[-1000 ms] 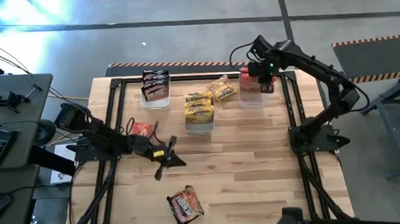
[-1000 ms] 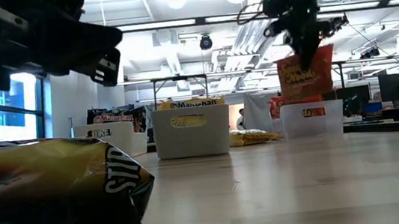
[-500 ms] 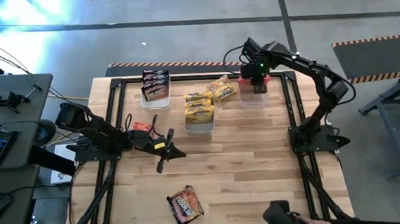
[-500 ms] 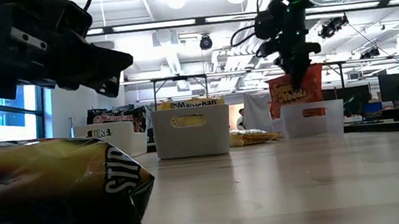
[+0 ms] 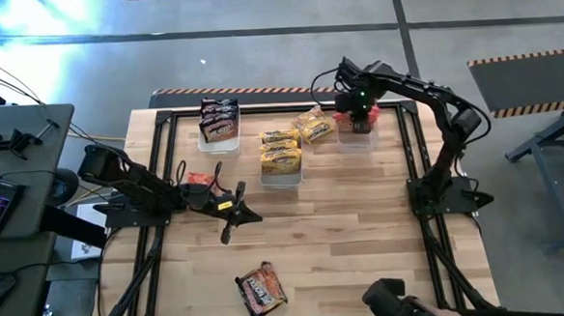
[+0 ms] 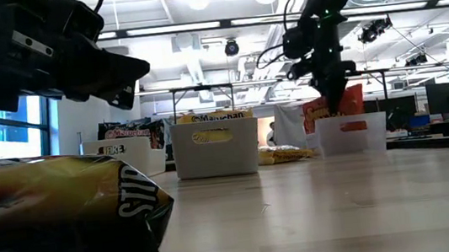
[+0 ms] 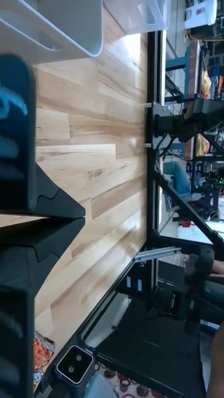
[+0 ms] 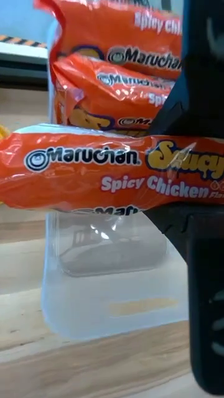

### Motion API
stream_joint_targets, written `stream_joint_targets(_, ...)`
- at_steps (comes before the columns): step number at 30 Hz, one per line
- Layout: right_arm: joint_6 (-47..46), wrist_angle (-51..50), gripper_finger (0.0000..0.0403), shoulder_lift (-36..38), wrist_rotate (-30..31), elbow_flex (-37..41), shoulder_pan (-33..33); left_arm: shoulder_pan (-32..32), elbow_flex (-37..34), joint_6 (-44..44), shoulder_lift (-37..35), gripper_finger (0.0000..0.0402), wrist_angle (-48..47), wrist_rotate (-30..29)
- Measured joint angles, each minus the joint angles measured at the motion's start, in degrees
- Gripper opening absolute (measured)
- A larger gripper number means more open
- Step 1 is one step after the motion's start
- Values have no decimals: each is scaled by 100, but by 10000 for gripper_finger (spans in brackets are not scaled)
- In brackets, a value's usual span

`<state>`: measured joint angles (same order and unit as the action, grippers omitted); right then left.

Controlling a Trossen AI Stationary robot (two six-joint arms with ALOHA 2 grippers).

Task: Sort Maruchan noodles
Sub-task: Put the bottom orange noodle pack into the transparent bin

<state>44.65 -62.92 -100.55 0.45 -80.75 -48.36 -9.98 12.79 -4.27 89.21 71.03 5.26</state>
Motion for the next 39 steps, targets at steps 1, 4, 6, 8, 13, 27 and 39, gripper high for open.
stream_joint_targets(1, -88, -3, 92, -37, 35, 0, 0, 0, 1, 0, 0, 0, -1, 0)
stream_joint_targets(4, -299, 16, 111, -138, 312, 0, 4, 0, -1, -2, 0, 0, -1, -2)
stream_joint_targets(6, -379, 29, 127, -175, 456, 0, 2, 0, 1, -8, 0, 0, 0, -2)
stream_joint_targets(8, -472, 46, 147, -182, 651, 0, 33, 0, 1, -13, 0, 0, 0, -2)
stream_joint_targets(13, -628, 32, 195, -182, 1167, -7, 163, 0, 1, -11, 0, 0, 0, -4)
stream_joint_targets(27, -794, -137, 216, 91, 1661, -13, 659, 0, 1, -6, 0, 0, -1, -95)
stream_joint_targets(39, -1923, -55, 98, 609, 228, 561, 508, 140, 6, -3, 0, 0, -25, -138)
